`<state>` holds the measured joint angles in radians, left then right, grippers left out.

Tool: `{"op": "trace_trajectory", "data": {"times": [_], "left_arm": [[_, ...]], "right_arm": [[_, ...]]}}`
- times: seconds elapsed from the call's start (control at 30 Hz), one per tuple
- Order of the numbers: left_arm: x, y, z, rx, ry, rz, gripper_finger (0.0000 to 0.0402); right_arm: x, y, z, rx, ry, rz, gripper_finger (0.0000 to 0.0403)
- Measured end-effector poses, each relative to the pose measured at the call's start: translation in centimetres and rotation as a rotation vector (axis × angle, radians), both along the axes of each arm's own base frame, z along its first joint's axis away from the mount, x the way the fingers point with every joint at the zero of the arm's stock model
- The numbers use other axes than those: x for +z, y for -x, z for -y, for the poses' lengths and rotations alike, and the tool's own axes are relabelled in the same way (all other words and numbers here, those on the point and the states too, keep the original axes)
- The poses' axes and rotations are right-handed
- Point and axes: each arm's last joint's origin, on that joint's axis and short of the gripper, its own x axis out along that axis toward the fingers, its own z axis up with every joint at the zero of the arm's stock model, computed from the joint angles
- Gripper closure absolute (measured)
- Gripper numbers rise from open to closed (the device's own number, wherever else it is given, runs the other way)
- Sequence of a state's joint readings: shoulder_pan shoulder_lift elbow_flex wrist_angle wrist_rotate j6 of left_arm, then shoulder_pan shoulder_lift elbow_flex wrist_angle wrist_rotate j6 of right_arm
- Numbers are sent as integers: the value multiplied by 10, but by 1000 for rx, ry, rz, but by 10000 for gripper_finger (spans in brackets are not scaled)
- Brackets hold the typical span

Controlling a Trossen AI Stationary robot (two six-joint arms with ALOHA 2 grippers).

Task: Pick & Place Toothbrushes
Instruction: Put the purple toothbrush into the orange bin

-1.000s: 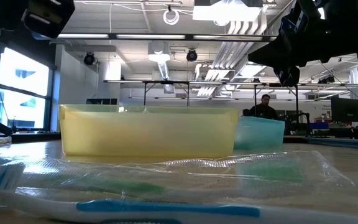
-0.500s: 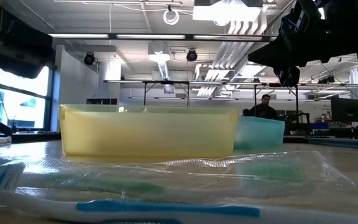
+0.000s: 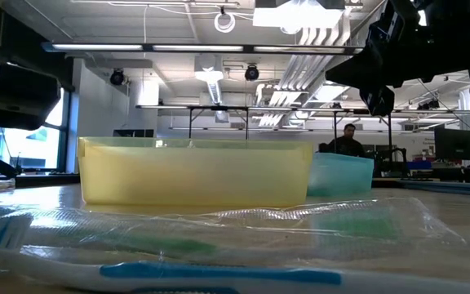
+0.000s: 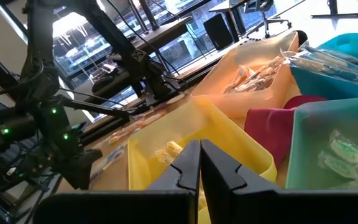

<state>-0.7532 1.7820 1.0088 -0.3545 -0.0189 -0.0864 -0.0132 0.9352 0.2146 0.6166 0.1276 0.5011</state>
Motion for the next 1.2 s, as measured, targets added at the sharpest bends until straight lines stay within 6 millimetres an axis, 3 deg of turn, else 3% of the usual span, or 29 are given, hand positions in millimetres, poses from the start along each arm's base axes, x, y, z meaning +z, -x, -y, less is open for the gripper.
{"op": "trace_trajectory", "data": {"times": [0.2,0.53,0.9,1.2], "left_arm": [[-3,-2,2,0,12,13,279],[-2,-5,5,-3,40,41,386],[1,-8,5,9,23,53,362],[11,-11,5,-2,-23,35,385]], "right_arm": [[0,0,0,0,0,0,398],[0,0,0,0,-3,0,398],[0,0,0,0,0,-2,398],[-1,0,0,5,7,-16,398]]}}
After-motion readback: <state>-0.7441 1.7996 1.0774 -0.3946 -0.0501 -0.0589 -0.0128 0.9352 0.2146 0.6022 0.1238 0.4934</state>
